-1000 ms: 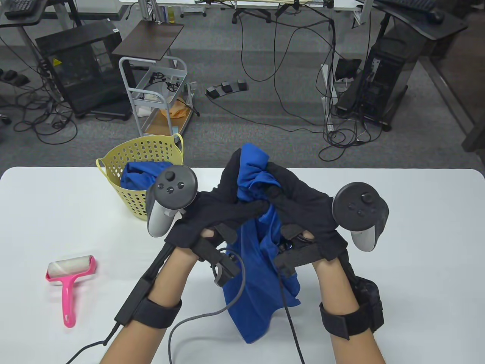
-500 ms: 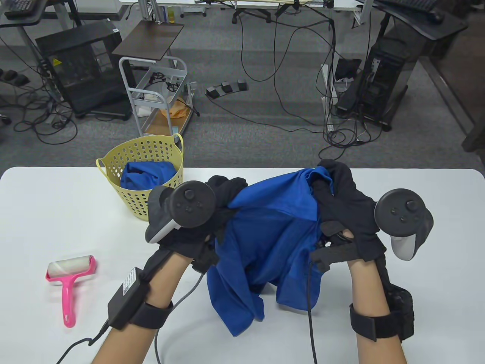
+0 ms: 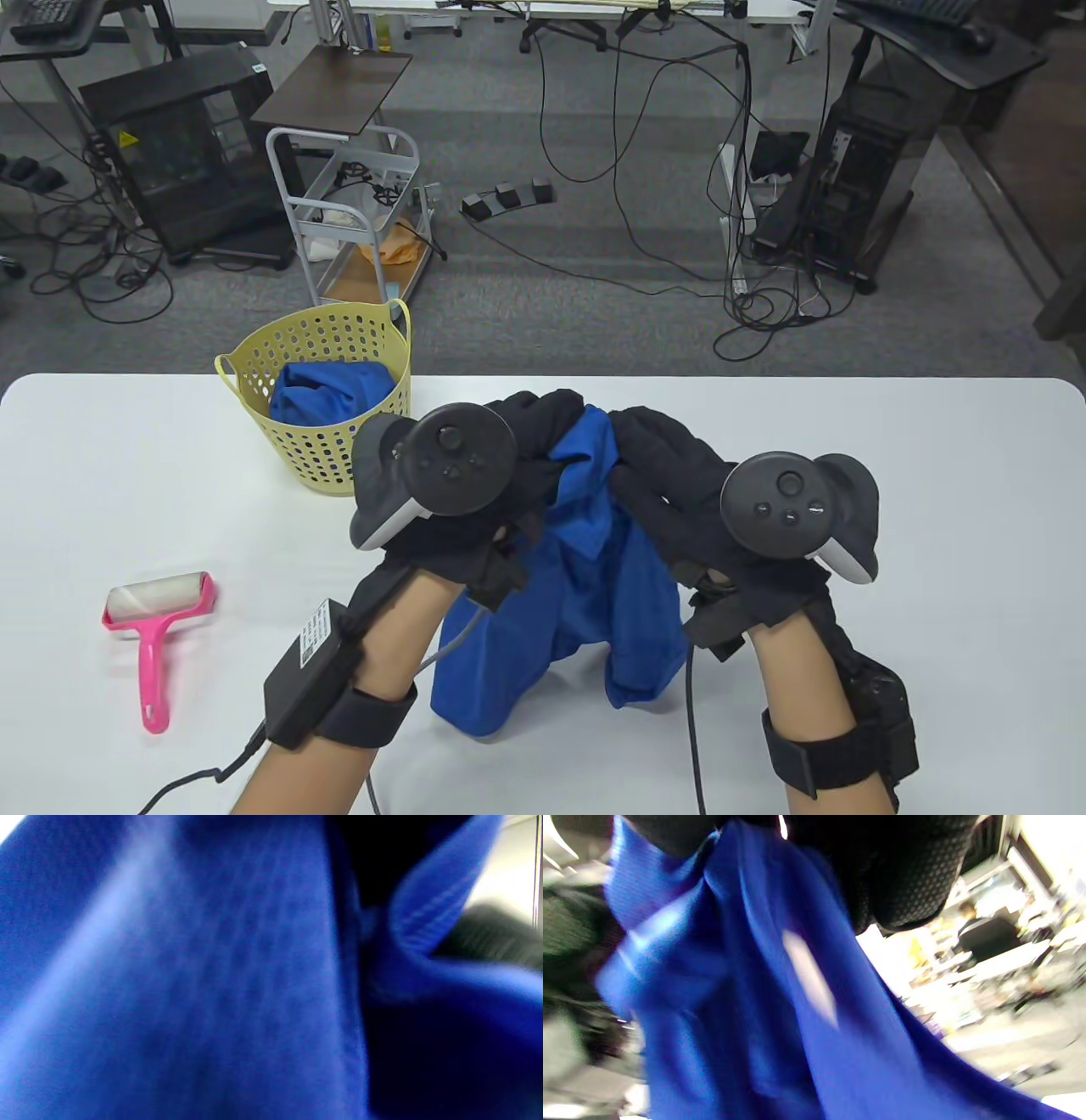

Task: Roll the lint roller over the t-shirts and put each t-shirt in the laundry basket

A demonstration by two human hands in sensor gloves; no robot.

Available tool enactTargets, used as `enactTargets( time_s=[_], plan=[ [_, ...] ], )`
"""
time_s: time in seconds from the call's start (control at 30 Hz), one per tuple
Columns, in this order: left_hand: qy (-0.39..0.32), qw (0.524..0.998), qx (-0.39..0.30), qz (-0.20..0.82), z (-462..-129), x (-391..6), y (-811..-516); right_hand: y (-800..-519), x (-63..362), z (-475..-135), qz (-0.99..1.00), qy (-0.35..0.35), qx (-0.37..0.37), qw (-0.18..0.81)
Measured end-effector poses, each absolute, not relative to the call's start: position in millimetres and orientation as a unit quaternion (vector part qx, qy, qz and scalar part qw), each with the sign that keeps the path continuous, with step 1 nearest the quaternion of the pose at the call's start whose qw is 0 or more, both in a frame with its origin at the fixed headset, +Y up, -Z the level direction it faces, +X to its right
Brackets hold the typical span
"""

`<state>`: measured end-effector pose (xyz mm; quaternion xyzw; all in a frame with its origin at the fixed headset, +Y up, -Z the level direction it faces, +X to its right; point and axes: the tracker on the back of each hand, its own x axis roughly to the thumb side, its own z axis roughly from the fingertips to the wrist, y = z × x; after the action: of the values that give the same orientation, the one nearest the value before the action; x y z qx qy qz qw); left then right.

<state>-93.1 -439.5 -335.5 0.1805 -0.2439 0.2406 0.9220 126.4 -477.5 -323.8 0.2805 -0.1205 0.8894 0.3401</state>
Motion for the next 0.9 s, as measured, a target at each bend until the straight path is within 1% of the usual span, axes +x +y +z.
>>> enactTargets(
  time_s=[0.03,0.07,0.1,0.17,0.2,0.27,0.3,0.33,0.37,0.43,0.5,0.53,0.57,0.63,0.67,0.7,0.77,0.8,0.83,0.9],
  plan=[
    [-0.248,0.915,0.185,0.259,-333,-93,-440,-480,124,-323,0.874,-0.102,0.290,0.377],
    [-0.251,0.912,0.183,0.269,-333,-92,-440,-481,122,-324,0.867,-0.094,0.293,0.391],
    [-0.251,0.911,0.178,0.275,-333,-92,-441,-482,117,-325,0.869,-0.082,0.298,0.387],
    [-0.252,0.912,0.179,0.271,-334,-91,-442,-483,107,-326,0.897,-0.095,0.283,0.326],
    [-0.254,0.913,0.177,0.267,-335,-92,-443,-482,103,-326,0.918,-0.124,0.267,0.266],
    [-0.274,0.914,0.166,0.248,-337,-96,-446,-478,109,-324,0.923,-0.212,0.234,0.221],
    [-0.273,0.915,0.169,0.243,-337,-101,-448,-475,117,-325,0.918,-0.242,0.218,0.225],
    [-0.265,0.919,0.177,0.231,-338,-108,-452,-473,129,-325,0.914,-0.256,0.191,0.250],
    [-0.273,0.923,0.176,0.205,-340,-115,-455,-469,144,-326,0.906,-0.255,0.175,0.290],
    [-0.280,0.930,0.157,0.179,-343,-123,-465,-464,159,-327,0.892,-0.238,0.169,0.346],
    [-0.301,0.925,0.130,0.193,-343,-117,-475,-459,159,-323,0.899,-0.250,0.159,0.324],
    [-0.292,0.933,0.126,0.169,-341,-113,-480,-455,157,-320,0.900,-0.268,0.152,0.309],
    [-0.264,0.948,0.146,0.105,-341,-109,-485,-451,156,-316,0.898,-0.284,0.147,0.301],
    [-0.203,0.963,0.175,0.019,-344,-109,-492,-443,159,-312,0.891,-0.287,0.144,0.321],
    [-0.180,0.968,0.172,0.018,-346,-110,-494,-441,161,-311,0.889,-0.284,0.142,0.329],
    [-0.150,0.973,0.172,0.040,-348,-114,-497,-438,164,-310,0.886,-0.294,0.133,0.333],
    [-0.120,0.975,0.171,0.076,-352,-121,-499,-435,172,-309,0.882,-0.310,0.117,0.335],
    [-0.111,0.976,0.164,0.089,-354,-125,-500,-436,175,-309,0.882,-0.307,0.115,0.338],
    [-0.120,0.975,0.156,0.098,-355,-127,-500,-437,177,-310,0.881,-0.305,0.113,0.342],
    [-0.128,0.970,0.143,0.152,-355,-128,-500,-441,180,-310,0.876,-0.305,0.107,0.357]
  ],
)
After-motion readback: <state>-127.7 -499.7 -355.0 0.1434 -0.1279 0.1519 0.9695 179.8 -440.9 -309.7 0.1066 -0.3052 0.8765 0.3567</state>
